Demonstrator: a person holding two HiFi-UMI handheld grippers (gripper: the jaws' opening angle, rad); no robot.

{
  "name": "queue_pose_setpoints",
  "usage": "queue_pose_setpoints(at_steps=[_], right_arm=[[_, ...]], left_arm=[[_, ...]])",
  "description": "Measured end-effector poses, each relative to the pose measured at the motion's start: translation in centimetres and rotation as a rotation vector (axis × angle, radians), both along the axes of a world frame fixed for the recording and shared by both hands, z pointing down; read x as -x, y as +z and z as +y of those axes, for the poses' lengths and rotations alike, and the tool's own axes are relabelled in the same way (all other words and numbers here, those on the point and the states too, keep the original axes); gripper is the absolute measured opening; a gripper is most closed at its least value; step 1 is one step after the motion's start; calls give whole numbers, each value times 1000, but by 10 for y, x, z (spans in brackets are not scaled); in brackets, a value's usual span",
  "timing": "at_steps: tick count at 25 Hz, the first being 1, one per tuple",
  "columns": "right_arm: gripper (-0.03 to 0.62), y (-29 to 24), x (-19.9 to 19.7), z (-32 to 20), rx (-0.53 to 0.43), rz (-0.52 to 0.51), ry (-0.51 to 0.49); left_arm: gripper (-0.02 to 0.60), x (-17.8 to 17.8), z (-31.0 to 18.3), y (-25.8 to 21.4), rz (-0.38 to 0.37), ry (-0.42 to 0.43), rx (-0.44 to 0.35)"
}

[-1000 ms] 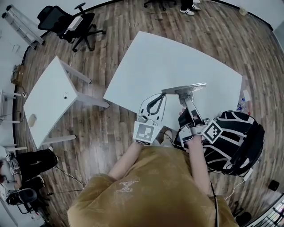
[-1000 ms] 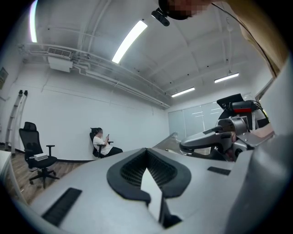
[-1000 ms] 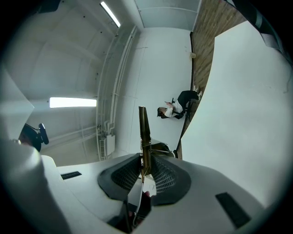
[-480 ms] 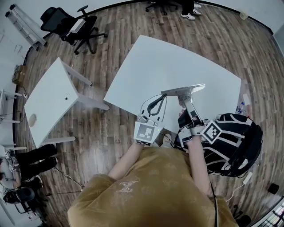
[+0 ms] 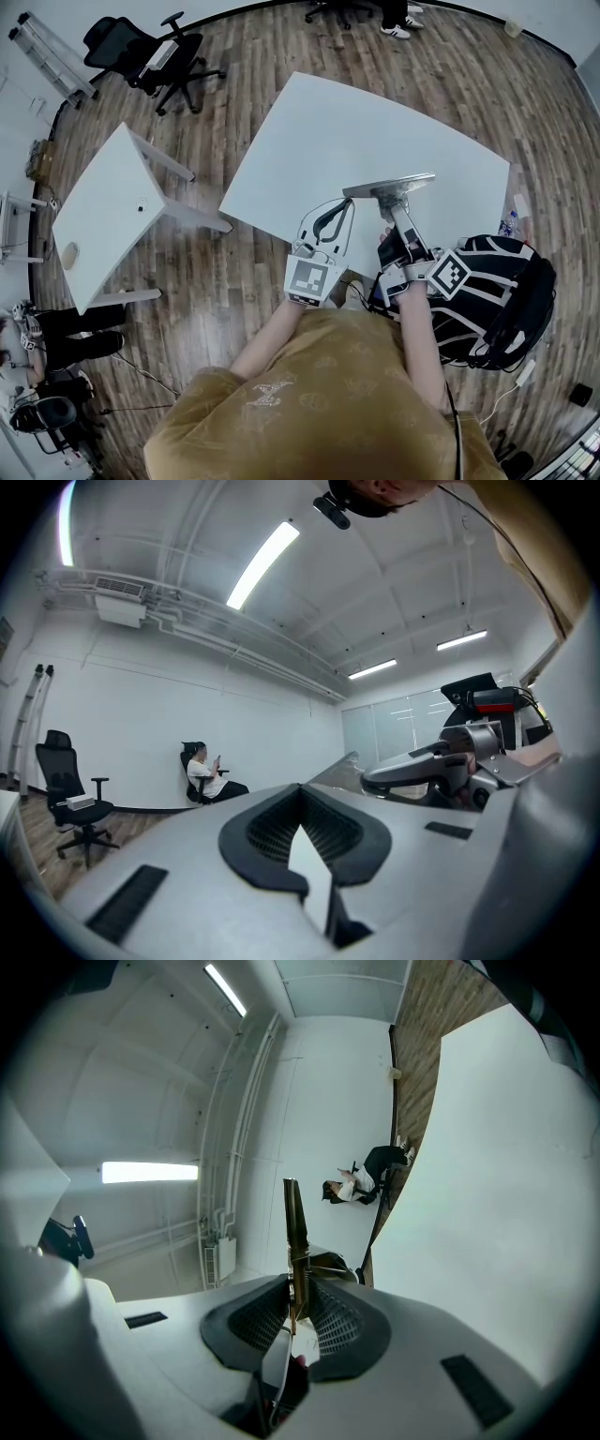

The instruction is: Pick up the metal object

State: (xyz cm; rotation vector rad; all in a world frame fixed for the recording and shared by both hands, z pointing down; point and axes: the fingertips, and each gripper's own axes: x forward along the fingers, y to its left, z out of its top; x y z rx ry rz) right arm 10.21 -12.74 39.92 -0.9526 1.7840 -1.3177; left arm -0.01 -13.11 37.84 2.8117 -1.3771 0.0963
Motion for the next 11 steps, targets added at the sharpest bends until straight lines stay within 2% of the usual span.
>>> queue_pose_setpoints(at_steps=[11], right_arm=[[72,4,0,0,17,-8,0]], left_arm=[[6,-2,0,6,21,-6,16]])
